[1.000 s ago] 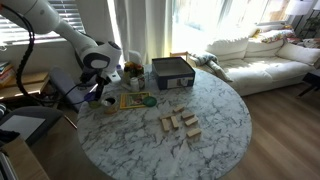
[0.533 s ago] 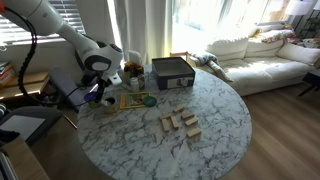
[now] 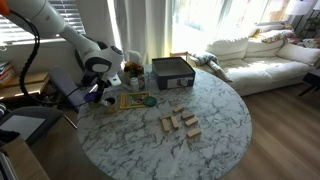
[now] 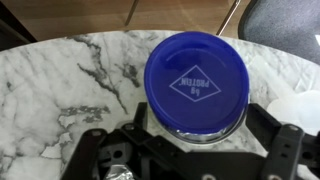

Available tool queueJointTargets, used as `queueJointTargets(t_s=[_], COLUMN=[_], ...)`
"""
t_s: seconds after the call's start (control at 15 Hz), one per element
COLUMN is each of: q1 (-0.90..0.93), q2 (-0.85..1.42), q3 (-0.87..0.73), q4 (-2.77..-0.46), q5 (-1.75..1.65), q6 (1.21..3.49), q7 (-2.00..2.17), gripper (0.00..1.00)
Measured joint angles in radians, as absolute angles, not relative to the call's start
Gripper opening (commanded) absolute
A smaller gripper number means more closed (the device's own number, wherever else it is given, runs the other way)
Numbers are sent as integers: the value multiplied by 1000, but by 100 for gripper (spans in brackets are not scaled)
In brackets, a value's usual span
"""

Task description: Put the bowl with the blue lid on top of the yellow bowl and the put the measuring cup on top

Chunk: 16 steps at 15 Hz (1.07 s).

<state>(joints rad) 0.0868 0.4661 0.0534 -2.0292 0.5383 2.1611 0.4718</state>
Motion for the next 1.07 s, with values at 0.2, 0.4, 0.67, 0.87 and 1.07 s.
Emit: queueJointTargets(t_s=[0.2,0.4,0.67,0.87,1.07], q1=[87,87,79,65,51], q2=[485,505,526,538,547], q3=[54,54,54,54,53], q4=[-2025,-2018,-2006,-1994,-1988], q5=[545,550,586,625,652], q6=[2159,2151,2122,2076,2042], q7=[473,473,473,472,472], gripper=[100,100,100,100,97])
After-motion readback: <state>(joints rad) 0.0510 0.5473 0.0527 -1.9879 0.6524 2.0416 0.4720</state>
